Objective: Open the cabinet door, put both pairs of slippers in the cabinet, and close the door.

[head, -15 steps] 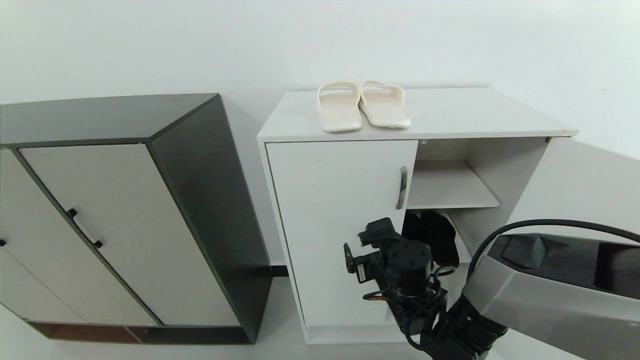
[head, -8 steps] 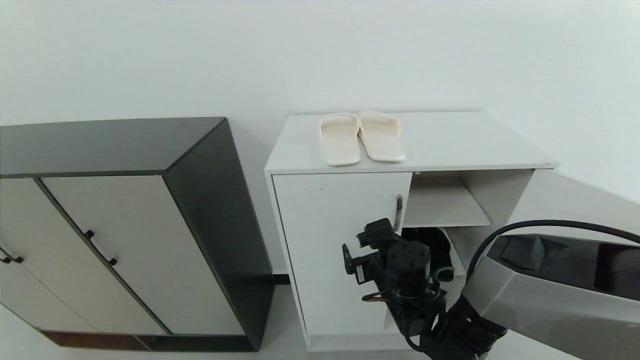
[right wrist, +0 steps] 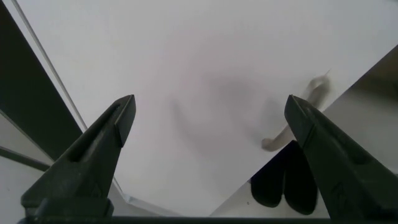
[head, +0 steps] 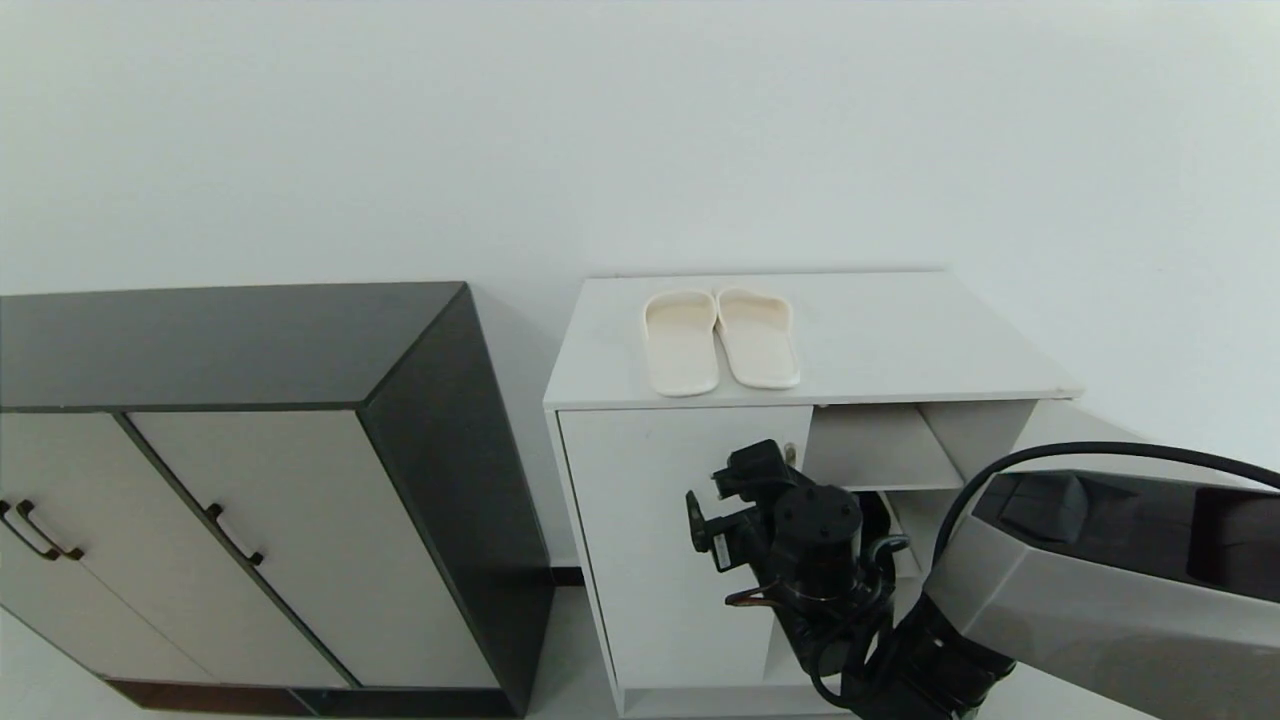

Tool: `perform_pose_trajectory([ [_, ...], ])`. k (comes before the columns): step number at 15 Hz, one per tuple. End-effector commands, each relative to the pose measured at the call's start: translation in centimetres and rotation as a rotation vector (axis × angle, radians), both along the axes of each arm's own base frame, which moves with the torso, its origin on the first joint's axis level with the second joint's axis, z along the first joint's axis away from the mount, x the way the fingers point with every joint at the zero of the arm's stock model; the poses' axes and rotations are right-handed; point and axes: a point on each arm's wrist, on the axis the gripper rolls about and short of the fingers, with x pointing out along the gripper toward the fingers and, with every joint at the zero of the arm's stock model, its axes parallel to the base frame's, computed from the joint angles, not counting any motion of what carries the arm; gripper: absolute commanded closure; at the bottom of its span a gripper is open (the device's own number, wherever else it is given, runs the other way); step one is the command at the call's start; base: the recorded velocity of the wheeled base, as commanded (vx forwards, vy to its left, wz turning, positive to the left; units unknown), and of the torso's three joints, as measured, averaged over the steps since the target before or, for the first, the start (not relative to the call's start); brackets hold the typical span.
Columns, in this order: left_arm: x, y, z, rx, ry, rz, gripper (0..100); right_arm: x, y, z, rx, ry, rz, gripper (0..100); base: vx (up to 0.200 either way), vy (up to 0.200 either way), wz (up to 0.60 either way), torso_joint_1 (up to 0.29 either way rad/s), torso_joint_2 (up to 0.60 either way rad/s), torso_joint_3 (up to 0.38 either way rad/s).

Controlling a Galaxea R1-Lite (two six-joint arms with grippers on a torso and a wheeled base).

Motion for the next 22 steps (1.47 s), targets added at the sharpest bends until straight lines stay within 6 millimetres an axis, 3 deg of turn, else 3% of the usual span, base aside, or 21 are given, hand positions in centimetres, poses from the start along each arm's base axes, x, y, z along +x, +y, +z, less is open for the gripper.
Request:
perform_pose_trajectory([
  [1, 0.0, 0.0, 0.0, 0.000, 0.001, 0.000, 100, -0.1, 0.0, -0.1, 0.000, -0.003, 0.006, 0, 0.000, 0.000, 0.00, 0.203, -0.50, -0.271],
  [4, 0.0, 0.0, 0.0, 0.000, 0.001, 0.000, 100, 0.0, 0.0, 0.1, -0.032, -0.020, 0.018, 0, 0.000, 0.000, 0.00, 0.075, -0.17, -0.097],
  [6, 0.0, 0.0, 0.0, 0.000, 0.001, 0.000, 100, 0.8, 0.4, 2.0, -0.019, -0.030, 0.008, 0, 0.000, 0.000, 0.00, 0.011, -0.03, -0.013],
  [10, 0.0, 0.0, 0.0, 0.001, 0.001, -0.001, 100, 2.2, 1.6, 10.0, 0.098, 0.084, -0.066, 0, 0.000, 0.000, 0.00, 0.000, 0.00, 0.000],
  [12, 0.0, 0.0, 0.0, 0.001, 0.001, 0.000, 100, 2.2, 1.6, 12.2, 0.117, 0.110, -0.094, 0, 0.000, 0.000, 0.00, 0.000, 0.00, 0.000],
  [13, 0.0, 0.0, 0.0, 0.001, 0.001, 0.000, 100, 2.0, 1.4, 14.8, 0.131, 0.139, -0.102, 0, 0.000, 0.000, 0.00, 0.000, 0.00, 0.000],
  [14, 0.0, 0.0, 0.0, 0.005, 0.001, 0.000, 100, 2.1, 1.5, 15.7, 0.156, 0.133, -0.103, 0, 0.000, 0.000, 0.00, 0.000, 0.00, 0.000],
  [16, 0.0, 0.0, 0.0, 0.001, 0.002, 0.000, 100, 2.2, 1.6, 16.4, 0.169, 0.124, -0.105, 0, 0.000, 0.000, 0.00, 0.000, 0.00, 0.000],
  [22, 0.0, 0.0, 0.0, 0.005, 0.001, 0.000, 100, 2.8, 2.1, 14.9, 0.151, 0.137, -0.129, 0, 0.033, 0.000, 0.00, 0.001, 0.00, 0.000],
])
